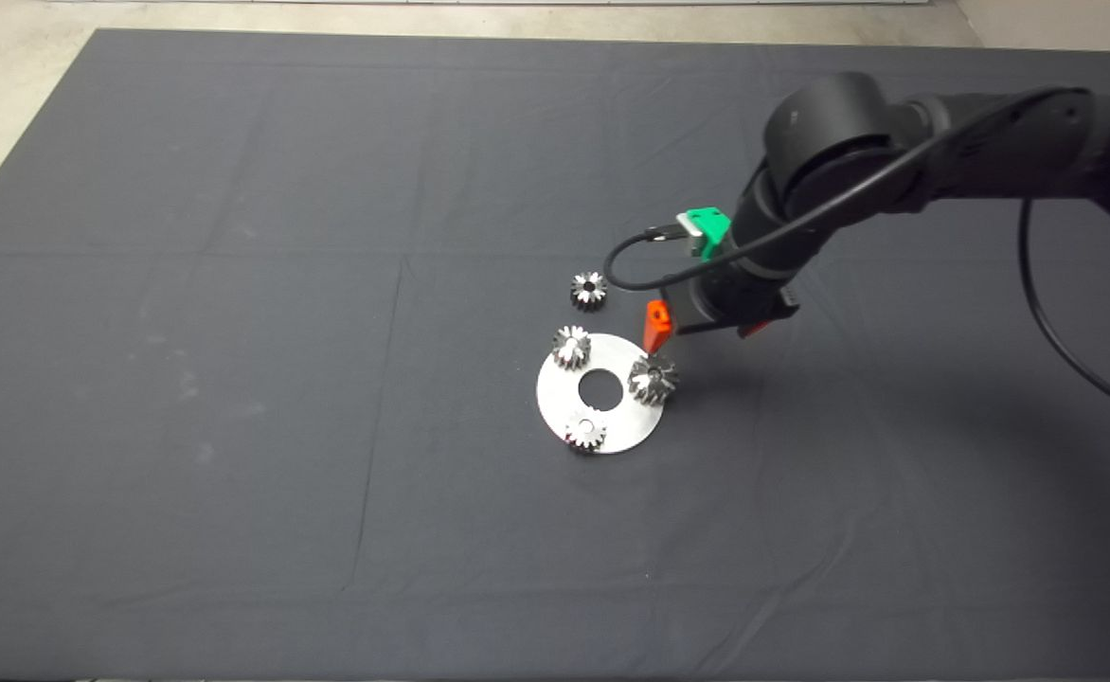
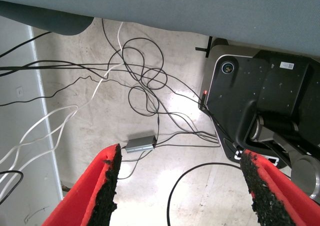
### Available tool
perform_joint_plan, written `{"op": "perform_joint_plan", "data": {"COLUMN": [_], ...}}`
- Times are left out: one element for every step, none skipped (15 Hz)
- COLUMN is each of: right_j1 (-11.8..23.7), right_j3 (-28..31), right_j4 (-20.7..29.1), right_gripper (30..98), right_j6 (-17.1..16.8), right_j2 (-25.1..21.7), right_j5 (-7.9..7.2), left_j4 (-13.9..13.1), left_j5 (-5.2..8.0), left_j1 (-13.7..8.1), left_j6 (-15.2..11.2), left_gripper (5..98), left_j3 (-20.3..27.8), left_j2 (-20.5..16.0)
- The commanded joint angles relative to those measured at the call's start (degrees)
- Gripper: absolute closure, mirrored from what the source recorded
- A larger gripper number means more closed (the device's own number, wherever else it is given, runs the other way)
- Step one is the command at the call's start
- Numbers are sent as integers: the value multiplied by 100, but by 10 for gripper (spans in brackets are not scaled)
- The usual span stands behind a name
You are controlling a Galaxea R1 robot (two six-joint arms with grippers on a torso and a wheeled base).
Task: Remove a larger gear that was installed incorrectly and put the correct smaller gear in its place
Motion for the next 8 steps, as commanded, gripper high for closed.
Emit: {"op": "perform_joint_plan", "data": {"right_j1": [-53,-62,-62,-62,-71,-161,-244,-334], "right_j3": [-185,-233,-300,-341,-379,-406,-388,-388], "right_j4": [159,159,159,159,159,159,159,159], "right_gripper": [351,351,351,351,351,351,351,351], "right_j6": [33,33,33,33,50,86,86,86], "right_j2": [310,318,318,310,310,301,301,283], "right_j5": [-408,-417,-426,-426,-435,-435,-435,-443], "left_j4": [-3,-3,-3,6,6,6,6,6], "left_j5": [222,222,222,222,222,222,222,222], "left_j1": [24,24,24,24,24,24,24,24], "left_j6": [-34,-43,-43,-43,-43,-43,-43,-43], "left_gripper": [439,439,439,439,439,439,439,439], "left_j3": [85,85,85,79,76,76,76,85], "left_j2": [-32,-32,-32,-32,-32,-32,-41,-41]}}
